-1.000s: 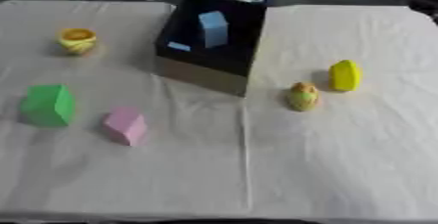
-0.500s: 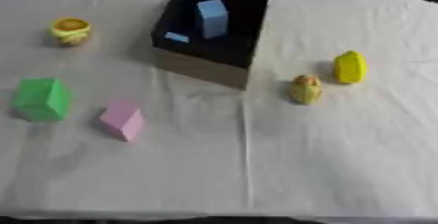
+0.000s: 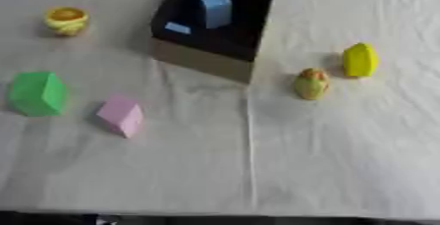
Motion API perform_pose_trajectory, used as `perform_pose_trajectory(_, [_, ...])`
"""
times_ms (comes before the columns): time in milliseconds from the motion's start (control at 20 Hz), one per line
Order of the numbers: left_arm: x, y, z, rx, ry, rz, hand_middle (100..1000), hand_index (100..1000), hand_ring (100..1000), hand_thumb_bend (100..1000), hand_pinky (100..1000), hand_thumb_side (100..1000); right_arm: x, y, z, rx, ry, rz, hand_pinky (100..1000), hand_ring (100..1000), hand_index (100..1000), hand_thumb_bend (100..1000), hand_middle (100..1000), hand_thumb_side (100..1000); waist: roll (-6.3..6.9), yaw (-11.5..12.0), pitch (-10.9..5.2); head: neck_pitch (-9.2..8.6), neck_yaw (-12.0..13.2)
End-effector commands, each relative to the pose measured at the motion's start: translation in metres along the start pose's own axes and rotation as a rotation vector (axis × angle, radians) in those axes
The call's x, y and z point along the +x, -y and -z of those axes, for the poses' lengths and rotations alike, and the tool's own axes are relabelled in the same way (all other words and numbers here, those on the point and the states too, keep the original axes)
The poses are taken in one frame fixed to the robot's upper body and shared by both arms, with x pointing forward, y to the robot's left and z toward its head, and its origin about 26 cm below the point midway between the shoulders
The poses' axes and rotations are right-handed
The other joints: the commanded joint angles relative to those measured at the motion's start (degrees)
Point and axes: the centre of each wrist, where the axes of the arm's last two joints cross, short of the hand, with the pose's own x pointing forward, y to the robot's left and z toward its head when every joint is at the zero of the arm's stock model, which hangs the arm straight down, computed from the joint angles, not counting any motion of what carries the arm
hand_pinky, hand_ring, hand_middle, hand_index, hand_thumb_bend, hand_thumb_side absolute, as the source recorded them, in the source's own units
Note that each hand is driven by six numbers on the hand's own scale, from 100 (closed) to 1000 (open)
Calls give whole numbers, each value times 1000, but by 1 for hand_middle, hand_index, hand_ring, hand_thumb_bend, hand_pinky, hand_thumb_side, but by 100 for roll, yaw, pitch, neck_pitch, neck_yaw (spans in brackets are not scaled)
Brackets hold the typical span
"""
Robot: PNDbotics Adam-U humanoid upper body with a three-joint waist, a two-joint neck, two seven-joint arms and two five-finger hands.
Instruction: Pick up objects on the table and place them in the box.
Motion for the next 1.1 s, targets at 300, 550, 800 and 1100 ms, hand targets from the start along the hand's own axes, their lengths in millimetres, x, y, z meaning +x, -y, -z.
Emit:
perform_pose_trajectory(300, [5,1,9,-40,32,-1,718,825,770,417,731,515,12,17,8,323,-66,-247,845,914,866,100,846,626,-43,60,23,-137,-157])
perform_pose_trajectory(550, [5,3,11,-51,36,-8,718,824,770,415,731,517,15,11,11,409,-111,-268,847,918,854,100,835,514,-40,95,46,-155,-198])
perform_pose_trajectory(800, [5,4,11,-58,34,-13,718,824,771,411,731,520,17,8,15,440,-134,-239,864,931,850,145,826,434,-44,115,61,-151,-208])
perform_pose_trajectory(1100, [5,5,12,-64,31,-20,718,825,771,410,731,522,19,7,23,439,-176,-265,889,941,895,424,849,385,-46,143,58,-165,-255])
